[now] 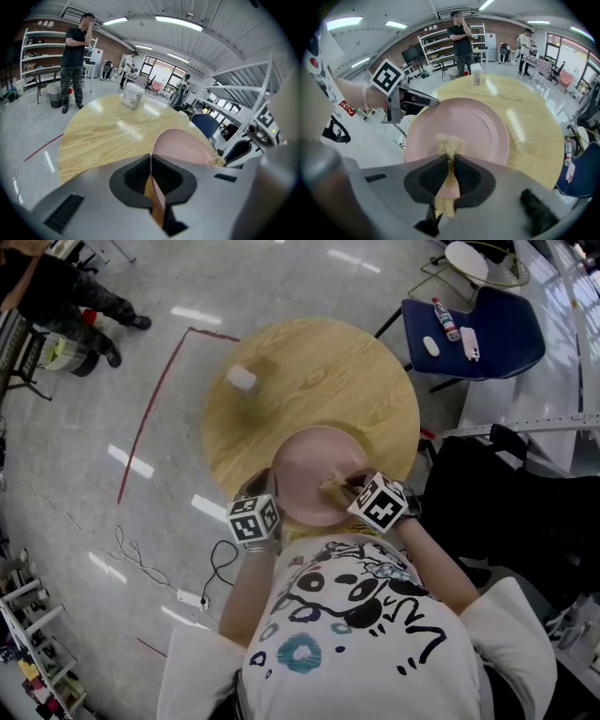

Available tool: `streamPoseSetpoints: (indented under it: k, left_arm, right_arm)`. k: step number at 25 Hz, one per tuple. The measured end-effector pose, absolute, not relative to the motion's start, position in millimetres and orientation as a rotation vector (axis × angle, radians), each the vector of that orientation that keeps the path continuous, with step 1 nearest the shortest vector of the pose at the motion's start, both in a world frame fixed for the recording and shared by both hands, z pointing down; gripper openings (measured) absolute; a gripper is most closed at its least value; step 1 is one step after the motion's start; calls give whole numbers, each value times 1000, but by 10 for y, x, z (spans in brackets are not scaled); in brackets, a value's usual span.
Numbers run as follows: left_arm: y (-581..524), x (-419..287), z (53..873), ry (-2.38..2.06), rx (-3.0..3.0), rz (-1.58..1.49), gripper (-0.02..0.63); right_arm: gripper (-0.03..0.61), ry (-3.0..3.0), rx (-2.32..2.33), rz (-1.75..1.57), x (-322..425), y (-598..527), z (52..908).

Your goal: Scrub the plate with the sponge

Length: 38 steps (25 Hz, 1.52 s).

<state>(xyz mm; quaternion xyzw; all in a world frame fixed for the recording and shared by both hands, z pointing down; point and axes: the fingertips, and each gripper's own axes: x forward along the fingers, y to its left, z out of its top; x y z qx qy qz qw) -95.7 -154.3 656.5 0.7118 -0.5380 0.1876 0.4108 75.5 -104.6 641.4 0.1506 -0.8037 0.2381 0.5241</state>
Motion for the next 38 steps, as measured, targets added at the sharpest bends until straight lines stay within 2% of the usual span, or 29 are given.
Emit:
streamPoseSetpoints:
  k: [19,38]
  left_arm:
    - [-1547,-950,6559,-1335,1791,449,25]
    - [-1515,-958,6572,-1314,1794,446,25]
  right_arm:
    - [52,-2005,214,473,-62,-956,6469]
    - [52,-2034,366,503,-135,-1513,6494]
